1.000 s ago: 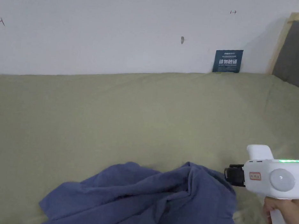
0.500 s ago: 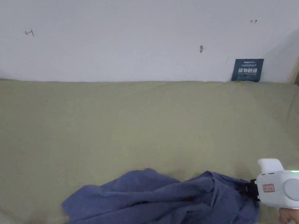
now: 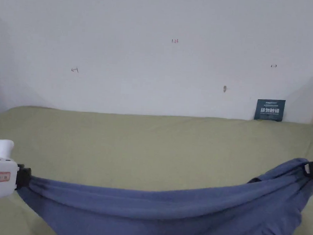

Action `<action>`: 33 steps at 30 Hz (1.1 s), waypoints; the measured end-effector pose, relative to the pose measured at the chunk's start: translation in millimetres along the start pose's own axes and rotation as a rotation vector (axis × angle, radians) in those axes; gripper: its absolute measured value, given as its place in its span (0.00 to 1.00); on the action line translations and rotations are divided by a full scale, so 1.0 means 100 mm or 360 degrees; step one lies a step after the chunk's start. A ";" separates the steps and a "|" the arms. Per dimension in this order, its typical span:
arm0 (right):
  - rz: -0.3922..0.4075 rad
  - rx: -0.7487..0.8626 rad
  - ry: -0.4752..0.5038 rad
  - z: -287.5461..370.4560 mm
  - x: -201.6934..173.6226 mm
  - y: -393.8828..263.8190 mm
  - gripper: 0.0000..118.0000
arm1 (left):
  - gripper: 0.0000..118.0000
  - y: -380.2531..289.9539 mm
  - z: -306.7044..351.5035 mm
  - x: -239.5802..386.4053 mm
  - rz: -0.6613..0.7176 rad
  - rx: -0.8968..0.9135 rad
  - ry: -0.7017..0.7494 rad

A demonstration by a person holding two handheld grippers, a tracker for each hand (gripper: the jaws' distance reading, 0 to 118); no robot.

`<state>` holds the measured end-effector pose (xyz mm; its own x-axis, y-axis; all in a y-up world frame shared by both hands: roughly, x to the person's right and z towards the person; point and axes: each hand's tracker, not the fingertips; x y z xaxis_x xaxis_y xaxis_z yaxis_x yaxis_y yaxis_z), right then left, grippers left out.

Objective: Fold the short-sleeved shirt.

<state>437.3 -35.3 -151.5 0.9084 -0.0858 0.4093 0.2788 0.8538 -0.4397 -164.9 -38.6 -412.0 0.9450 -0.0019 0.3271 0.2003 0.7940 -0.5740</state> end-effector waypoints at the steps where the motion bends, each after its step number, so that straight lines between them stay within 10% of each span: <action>1: 0.0010 0.0030 -0.0007 0.12 0.00 0.05 0.02 | 0.03 0.08 0.09 -0.04 0.0024 0.0021 -0.0006; 13: 0.0095 0.0239 -0.0069 0.66 -0.10 0.65 0.02 | 0.03 0.83 0.44 0.00 -0.0028 0.0184 0.0039; 33: 0.0008 0.0350 -0.0289 -0.84 -0.10 1.86 0.02 | 0.03 2.23 -0.98 0.40 0.0073 0.0325 0.0166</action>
<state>506.0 81.4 -304.7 0.8333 -0.0047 0.5527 0.1820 0.9466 -0.2663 -56.6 78.8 -600.9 0.9756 -0.0172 0.2187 0.1098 0.9012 -0.4192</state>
